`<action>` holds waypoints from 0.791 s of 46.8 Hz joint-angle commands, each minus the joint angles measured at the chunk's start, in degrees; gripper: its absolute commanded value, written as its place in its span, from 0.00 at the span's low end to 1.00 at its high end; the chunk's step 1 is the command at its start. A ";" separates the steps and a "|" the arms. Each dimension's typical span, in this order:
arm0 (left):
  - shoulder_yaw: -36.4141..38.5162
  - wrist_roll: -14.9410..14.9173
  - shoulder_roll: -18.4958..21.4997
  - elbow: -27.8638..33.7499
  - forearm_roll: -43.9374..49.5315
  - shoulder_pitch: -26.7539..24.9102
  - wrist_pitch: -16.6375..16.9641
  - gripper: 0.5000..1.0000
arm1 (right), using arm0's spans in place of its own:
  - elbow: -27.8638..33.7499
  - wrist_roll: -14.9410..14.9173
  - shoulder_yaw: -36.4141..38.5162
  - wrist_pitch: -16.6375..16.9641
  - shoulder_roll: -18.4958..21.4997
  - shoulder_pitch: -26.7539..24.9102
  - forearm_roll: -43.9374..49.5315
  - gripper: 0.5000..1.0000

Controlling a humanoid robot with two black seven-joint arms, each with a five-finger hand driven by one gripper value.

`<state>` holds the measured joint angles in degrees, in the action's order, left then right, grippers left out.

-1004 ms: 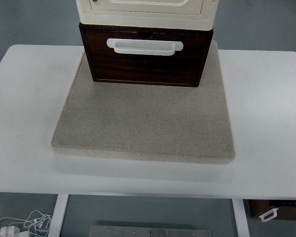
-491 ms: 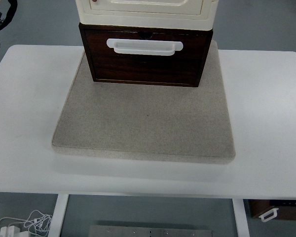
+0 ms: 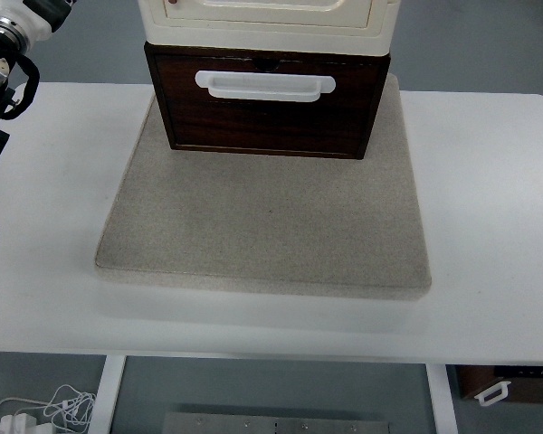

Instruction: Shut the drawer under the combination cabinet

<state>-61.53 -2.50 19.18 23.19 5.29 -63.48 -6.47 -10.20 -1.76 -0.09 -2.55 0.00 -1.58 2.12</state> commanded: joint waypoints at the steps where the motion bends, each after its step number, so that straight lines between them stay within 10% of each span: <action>1: 0.00 0.65 -0.20 -0.43 2.17 0.72 -1.09 0.99 | 0.00 0.00 0.09 0.00 0.00 0.00 -0.01 0.90; 37: -0.26 -1.81 -3.98 -5.09 10.70 1.51 -3.29 0.99 | 0.00 0.17 0.09 0.00 0.00 0.00 -0.01 0.90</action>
<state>-61.77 -4.30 15.29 18.11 16.00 -61.99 -9.83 -10.20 -1.61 -0.01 -2.46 0.00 -1.58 2.12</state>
